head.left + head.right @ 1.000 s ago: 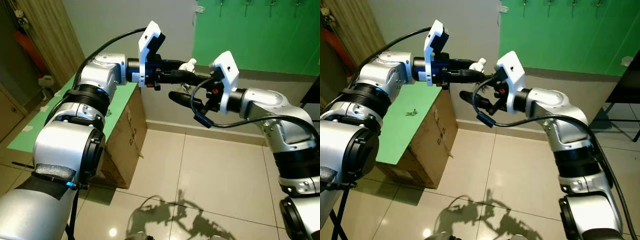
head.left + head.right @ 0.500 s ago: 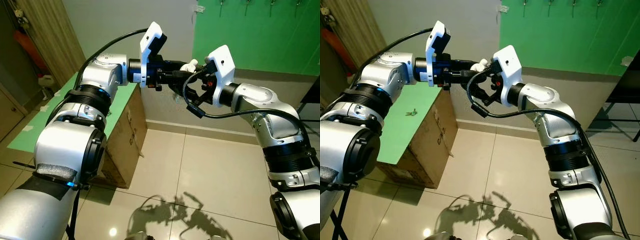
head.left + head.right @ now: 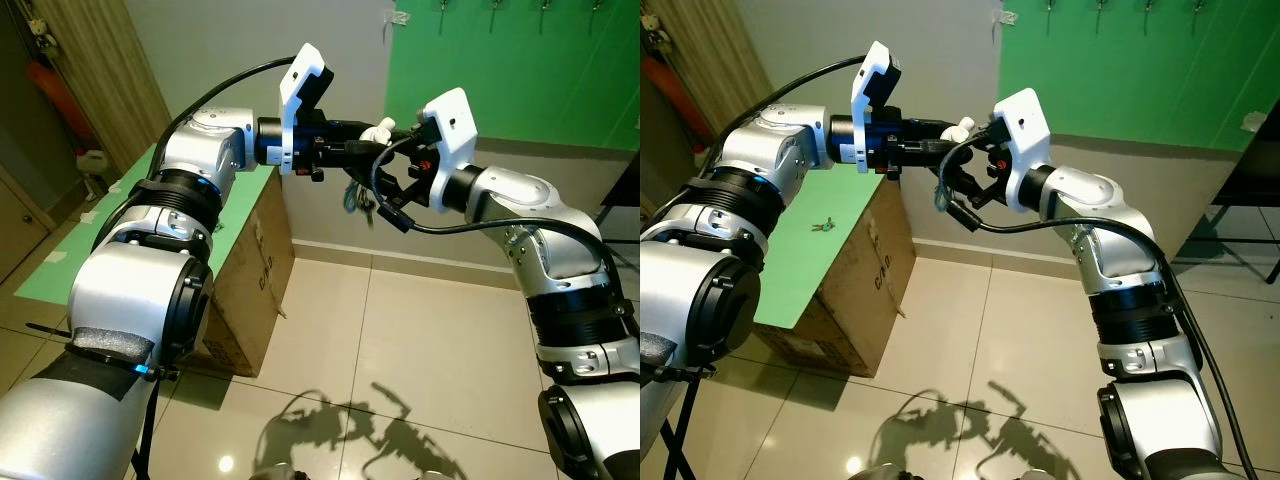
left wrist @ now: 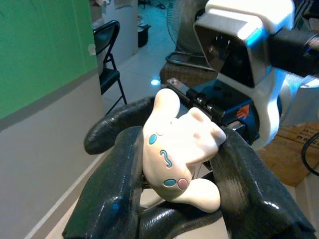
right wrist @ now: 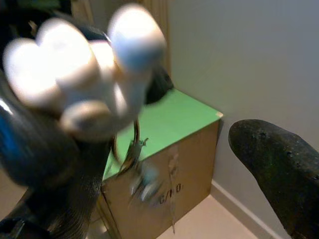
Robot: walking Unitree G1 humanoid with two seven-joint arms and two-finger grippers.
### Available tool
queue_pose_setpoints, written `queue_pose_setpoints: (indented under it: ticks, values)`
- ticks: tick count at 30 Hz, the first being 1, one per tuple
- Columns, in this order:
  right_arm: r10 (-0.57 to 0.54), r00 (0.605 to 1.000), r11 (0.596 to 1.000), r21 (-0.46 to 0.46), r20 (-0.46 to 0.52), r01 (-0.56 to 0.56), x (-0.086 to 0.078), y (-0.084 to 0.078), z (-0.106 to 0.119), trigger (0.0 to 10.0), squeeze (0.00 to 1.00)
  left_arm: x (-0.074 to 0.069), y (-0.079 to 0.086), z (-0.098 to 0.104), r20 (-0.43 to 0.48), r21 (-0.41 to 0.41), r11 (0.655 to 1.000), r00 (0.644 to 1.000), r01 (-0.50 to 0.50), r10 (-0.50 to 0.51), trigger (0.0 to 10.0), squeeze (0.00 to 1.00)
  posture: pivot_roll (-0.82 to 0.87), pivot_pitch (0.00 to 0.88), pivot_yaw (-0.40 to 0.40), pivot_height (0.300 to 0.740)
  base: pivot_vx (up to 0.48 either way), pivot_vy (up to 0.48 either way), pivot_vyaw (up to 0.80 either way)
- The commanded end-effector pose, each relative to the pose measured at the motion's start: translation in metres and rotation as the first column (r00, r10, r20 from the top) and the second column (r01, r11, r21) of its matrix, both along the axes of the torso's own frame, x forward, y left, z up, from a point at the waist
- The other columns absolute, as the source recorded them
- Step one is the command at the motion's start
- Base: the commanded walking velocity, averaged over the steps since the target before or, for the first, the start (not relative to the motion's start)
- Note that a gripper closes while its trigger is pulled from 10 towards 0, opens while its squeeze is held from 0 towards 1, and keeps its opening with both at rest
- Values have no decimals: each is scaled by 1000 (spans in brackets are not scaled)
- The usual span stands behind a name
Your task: Hang keys on a hook
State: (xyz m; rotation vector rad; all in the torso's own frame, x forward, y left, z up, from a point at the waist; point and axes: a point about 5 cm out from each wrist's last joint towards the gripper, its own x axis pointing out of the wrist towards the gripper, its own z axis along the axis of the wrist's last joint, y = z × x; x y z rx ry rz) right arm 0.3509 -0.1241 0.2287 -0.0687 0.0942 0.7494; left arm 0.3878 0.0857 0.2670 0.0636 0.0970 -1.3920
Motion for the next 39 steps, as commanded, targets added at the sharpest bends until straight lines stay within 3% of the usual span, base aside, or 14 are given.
queue_pose_setpoints:
  ticks: [1,5,6,9,12,13,14,39]
  values:
    - [10,1000,1000,29,2,-10,-2,2,5,7961,0,1,1,7,12,-1,1000,1000,-13,13,10000,0,-208,0,129,740,0,0,0]
    - [14,1000,999,38,-11,-13,-2,4,3,8314,0,1,0,7,9,-4,1000,1000,-11,11,10000,0,-208,0,127,740,0,0,0]
    - [15,1000,999,50,-22,-14,-2,5,2,9020,0,1,0,7,8,-6,1000,1000,-12,12,10000,0,-208,0,127,740,0,0,0]
    - [17,999,998,60,-29,-15,-2,7,1,8745,0,1,1,6,8,-7,1000,1000,-15,15,10000,0,-208,0,127,740,0,0,0]
    - [21,999,997,72,-33,-19,-3,8,2,2353,0,1,1,7,8,-8,1000,1000,-15,15,10000,0,-207,0,125,740,0,0,0]
    - [22,999,997,74,-34,-19,-3,8,2,745,0,1,1,7,8,-9,1000,1000,-16,16,10000,0,-207,0,125,740,0,0,0]
    - [22,999,997,78,-34,-20,-3,9,2,118,0,1,1,7,8,-10,1000,1000,-16,16,10000,0,-207,0,125,740,0,0,0]
    - [27,999,994,107,-35,-23,-4,10,4,0,0,3,2,8,6,-18,999,999,-37,37,10000,0,-209,0,122,740,0,0,0]
